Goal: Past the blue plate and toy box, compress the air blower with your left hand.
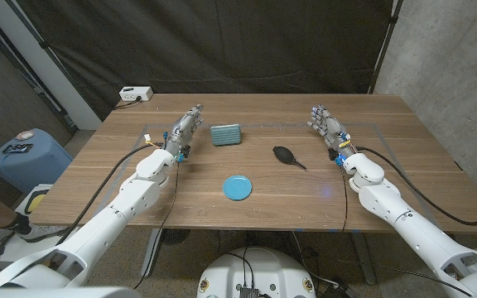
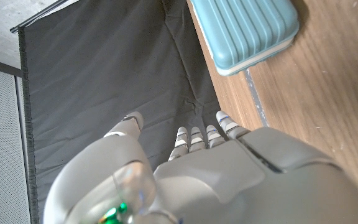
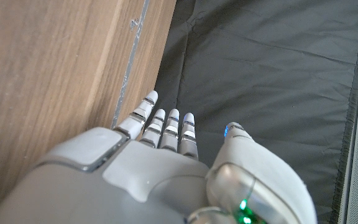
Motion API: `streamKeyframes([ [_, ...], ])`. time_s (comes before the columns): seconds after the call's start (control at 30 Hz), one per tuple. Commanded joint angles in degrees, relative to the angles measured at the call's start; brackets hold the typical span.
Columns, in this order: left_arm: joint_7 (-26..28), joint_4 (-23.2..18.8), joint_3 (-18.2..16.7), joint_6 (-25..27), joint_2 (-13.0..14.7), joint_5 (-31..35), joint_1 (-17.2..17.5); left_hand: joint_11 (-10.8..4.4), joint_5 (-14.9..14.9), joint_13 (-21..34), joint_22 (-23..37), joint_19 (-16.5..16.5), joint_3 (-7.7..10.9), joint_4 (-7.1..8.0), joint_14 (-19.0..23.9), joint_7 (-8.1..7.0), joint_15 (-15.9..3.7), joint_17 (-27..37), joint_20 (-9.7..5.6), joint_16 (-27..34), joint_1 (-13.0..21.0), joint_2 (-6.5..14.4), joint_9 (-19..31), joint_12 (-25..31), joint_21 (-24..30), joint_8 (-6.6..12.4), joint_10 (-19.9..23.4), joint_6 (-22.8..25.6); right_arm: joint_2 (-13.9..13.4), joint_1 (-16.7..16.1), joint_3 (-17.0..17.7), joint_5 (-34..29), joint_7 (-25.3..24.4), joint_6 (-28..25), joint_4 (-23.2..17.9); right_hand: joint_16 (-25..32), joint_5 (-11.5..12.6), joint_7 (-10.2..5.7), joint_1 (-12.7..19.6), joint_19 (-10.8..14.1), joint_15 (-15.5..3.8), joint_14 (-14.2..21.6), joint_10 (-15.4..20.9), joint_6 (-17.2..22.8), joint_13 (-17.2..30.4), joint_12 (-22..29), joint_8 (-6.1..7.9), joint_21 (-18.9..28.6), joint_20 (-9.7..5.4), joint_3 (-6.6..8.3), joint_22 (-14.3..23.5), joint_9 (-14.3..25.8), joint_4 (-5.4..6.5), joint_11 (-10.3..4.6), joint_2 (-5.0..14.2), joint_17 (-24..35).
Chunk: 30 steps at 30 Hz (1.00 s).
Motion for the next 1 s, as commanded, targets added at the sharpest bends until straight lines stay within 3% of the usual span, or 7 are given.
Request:
streamKeyframes([
  [0.03,3.21,-4.81,0.12,2.62,1.7,2.21,1.05,0.12,0.39,0.26,0.06,0.28,0.09,-0.57,0.03,0.19,0.37,0.15,0.35,0.27,0.74,-0.09,0.16,0.28,-0.19,0.31,0.28,0.53,-0.34,0.2,0.44,0.53,1.33,0.79,1.1,0.07,0.22,-0.06,0.55,0.44,-1.45,0.35,0.18,0.33,0.16,0.19,0.28,-0.09,-1.7,0.61,0.22,0.09,-0.08,0.13,-0.04,-0.02],
  [0.47,6.64,-10.36,0.08,6.41,4.19,4.95,1.8,-0.07,0.86,0.29,0.0,1.59,0.33,-3.0,1.46,0.11,0.65,0.16,0.13,0.55,1.95,-0.89,0.16,0.66,-0.66,0.54,1.86,1.36,-0.09,1.05,0.58,0.9,2.74,1.56,2.92,0.04,0.16,-0.11,0.8,0.56,-1.47,0.35,0.17,0.26,-0.01,0.19,0.26,-0.38,-1.67,0.97,0.23,0.07,-0.43,0.16,-0.17,-0.43],
  [1.0,3.98,-9.87,3.25,7.09,4.26,9.63,-3.11,-0.8,1.72,0.44,0.04,2.72,0.23,-6.64,2.87,-0.16,0.14,0.22,0.06,0.56,3.62,-2.12,0.18,1.04,-1.78,0.76,3.88,2.84,0.35,1.22,1.38,1.73,3.54,2.99,4.8,0.06,0.04,-0.06,0.86,0.72,-1.47,0.32,0.13,0.28,-0.26,0.2,0.27,-0.84,-1.64,1.42,0.24,0.03,-0.74,0.04,-0.26,-0.96],
])
